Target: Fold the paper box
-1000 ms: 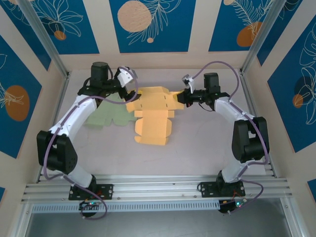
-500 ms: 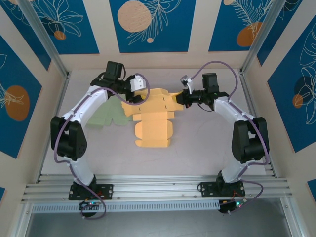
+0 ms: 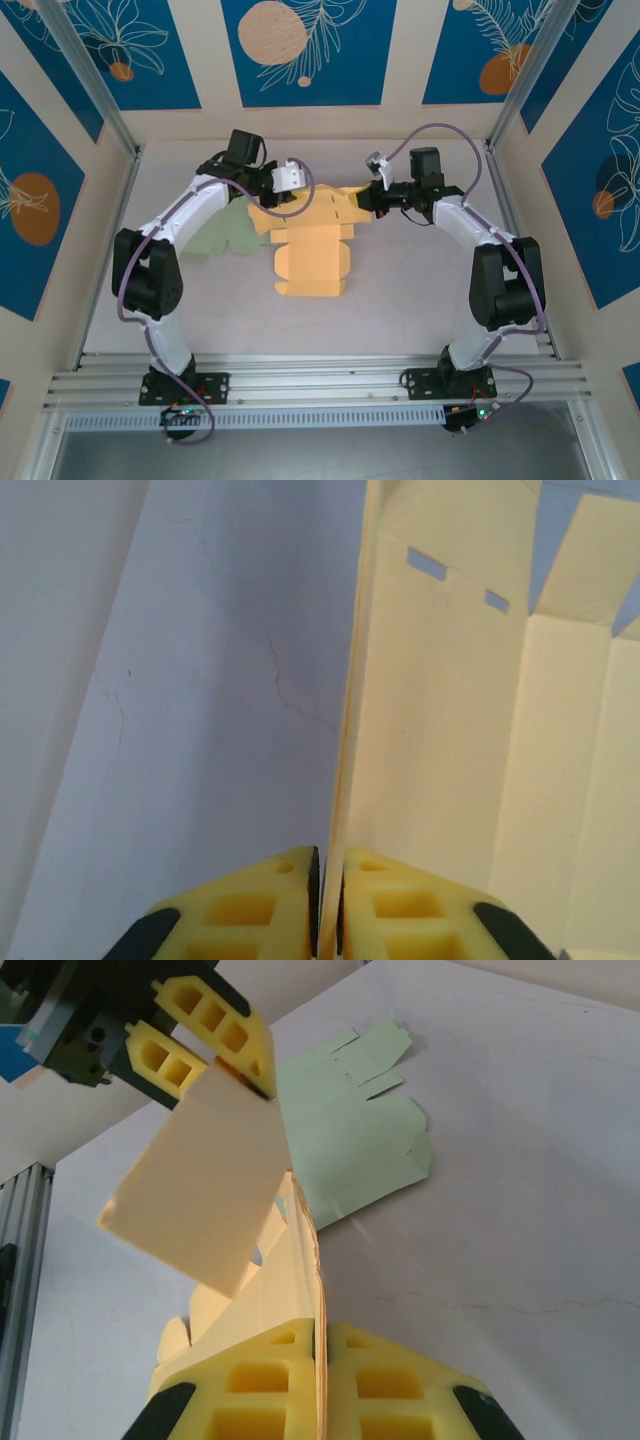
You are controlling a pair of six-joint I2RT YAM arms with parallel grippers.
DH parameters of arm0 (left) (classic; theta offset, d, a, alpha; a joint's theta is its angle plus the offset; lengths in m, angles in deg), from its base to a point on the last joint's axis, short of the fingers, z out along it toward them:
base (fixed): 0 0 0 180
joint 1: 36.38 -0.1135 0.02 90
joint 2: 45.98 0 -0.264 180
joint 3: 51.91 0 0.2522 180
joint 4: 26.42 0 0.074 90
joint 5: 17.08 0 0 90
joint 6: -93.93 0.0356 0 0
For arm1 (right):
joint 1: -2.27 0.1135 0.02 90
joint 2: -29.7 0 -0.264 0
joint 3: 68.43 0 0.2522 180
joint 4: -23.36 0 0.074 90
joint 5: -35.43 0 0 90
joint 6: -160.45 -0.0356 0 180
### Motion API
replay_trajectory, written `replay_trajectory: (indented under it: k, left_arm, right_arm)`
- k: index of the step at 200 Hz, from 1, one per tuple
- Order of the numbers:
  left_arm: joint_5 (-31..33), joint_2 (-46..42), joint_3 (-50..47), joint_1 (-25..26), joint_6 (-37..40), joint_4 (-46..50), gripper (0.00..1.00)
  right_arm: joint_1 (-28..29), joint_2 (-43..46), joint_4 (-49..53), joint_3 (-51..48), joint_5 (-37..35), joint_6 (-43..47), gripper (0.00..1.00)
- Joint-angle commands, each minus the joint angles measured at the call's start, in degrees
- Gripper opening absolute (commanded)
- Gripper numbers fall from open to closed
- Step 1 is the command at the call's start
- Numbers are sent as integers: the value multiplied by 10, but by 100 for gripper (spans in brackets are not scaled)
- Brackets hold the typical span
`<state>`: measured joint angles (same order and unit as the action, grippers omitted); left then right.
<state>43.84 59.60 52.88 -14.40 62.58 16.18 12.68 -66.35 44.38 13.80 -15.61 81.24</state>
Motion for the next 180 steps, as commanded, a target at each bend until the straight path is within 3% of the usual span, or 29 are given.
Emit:
replay_trajectory:
  k: [1, 33, 54, 80, 102, 110, 146, 180]
  left_arm:
    - [39, -13, -27, 25, -2, -49, 8]
    - [136, -38, -92, 74, -4, -162, 4]
    - [211, -41, -136, 111, -1, -239, 3]
    - [330, -30, -204, 158, 46, -376, 3]
    - [400, -9, -228, 184, 85, -461, 3]
    - [413, -3, -235, 191, 93, -488, 8]
    - [414, 4, -234, 202, 94, -513, 8]
    - [420, 8, -251, 206, 100, -547, 8]
  right_arm:
    - [-5, 4, 5, 12, -23, -1, 0]
    - [-10, 14, 6, -6, -113, -40, 0]
    - [-14, 39, 18, -32, -195, -83, 13]
    - [-25, 90, 45, -66, -290, -158, 39]
    - [-38, 129, 105, -59, -327, -225, 43]
    - [-40, 142, 126, -52, -333, -248, 44]
    - [-40, 171, 184, -17, -287, -360, 44]
    - [-20, 154, 176, -9, -249, -435, 47]
